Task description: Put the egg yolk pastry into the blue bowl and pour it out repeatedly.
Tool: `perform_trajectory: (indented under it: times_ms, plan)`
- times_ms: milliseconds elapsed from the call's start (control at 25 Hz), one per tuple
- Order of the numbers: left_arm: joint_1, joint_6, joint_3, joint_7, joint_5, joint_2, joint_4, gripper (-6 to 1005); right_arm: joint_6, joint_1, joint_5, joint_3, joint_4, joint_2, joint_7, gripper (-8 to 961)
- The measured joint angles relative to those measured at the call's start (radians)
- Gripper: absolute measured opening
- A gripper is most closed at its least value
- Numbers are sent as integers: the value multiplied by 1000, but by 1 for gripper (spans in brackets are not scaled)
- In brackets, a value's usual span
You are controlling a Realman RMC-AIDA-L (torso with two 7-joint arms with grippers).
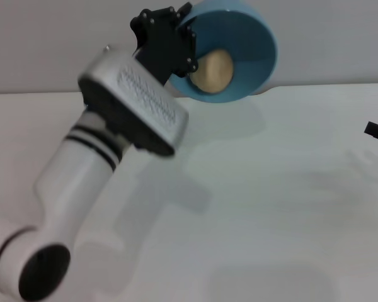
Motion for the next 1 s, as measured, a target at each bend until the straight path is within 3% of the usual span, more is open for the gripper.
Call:
perform_trajectory:
  times_ms: [240, 640, 1000]
  plan:
    - [-6, 184, 164, 281, -145, 0, -25, 15, 0, 13, 1, 1, 10, 1, 0, 480]
    - [-29, 399, 362, 737, -150, 0, -43, 15, 7, 23, 2, -2, 34, 3, 0, 472]
    - [-40, 434, 391, 793, -161, 0, -56, 16, 13, 24, 4, -9, 38, 6, 0, 465]
